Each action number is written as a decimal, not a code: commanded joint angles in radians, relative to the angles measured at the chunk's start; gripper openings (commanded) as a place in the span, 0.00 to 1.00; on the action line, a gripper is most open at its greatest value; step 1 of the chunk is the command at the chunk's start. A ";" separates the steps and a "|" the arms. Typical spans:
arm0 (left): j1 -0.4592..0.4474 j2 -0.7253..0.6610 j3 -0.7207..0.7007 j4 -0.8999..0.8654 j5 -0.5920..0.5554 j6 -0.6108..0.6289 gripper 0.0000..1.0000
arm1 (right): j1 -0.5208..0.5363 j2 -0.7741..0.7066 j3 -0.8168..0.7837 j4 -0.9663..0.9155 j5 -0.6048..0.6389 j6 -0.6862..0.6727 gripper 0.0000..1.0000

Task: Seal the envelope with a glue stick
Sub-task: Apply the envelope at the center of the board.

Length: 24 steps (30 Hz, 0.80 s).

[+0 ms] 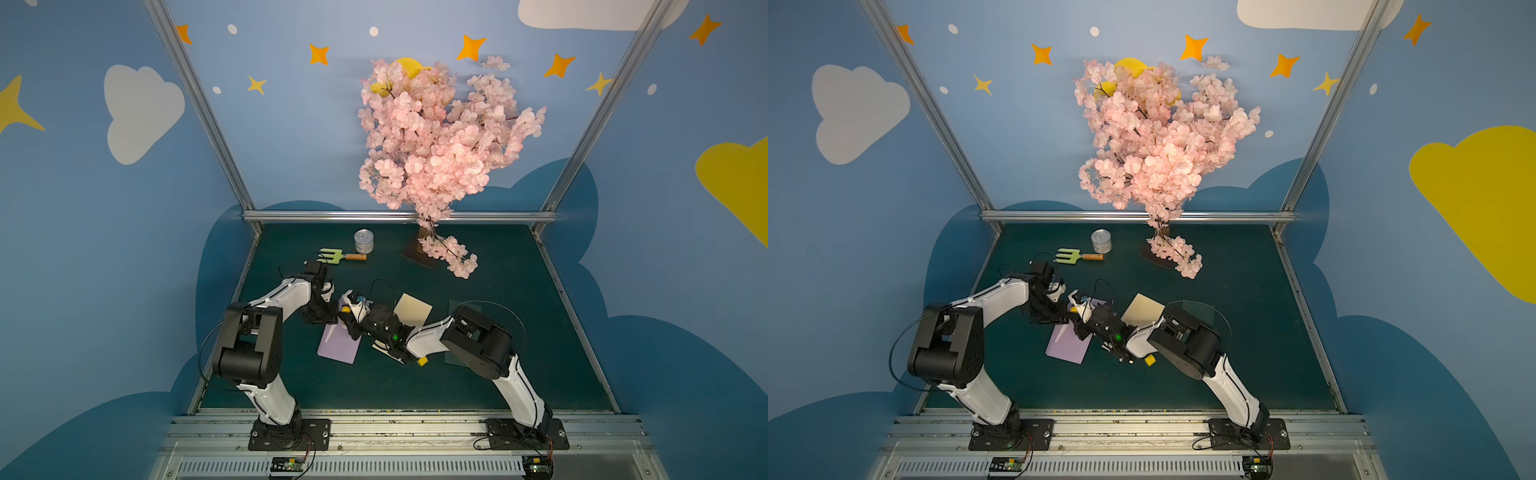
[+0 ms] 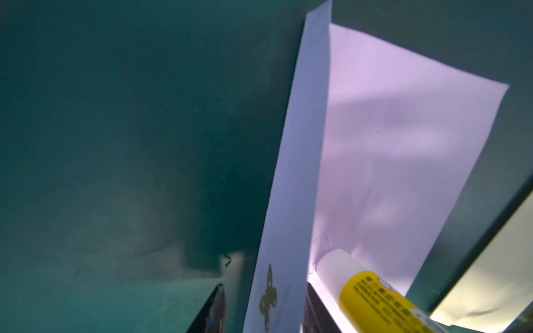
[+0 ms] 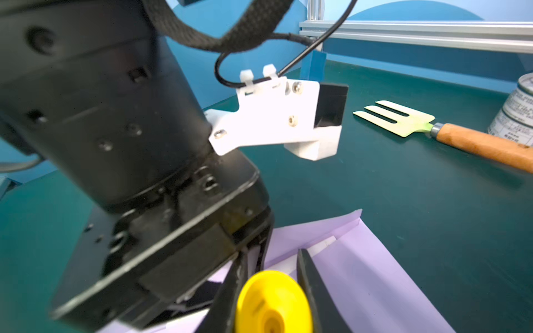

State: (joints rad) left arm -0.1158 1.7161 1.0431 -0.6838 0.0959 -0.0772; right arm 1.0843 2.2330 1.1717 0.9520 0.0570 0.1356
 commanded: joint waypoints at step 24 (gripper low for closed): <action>-0.027 0.079 0.021 -0.046 0.013 -0.015 0.03 | -0.006 -0.017 -0.031 -0.004 -0.080 0.168 0.00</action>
State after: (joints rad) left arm -0.1375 1.7733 1.0645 -0.7040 0.0593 -0.0795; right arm 1.0805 2.2112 1.1278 0.9688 0.0090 0.2508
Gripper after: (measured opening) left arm 0.048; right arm 0.266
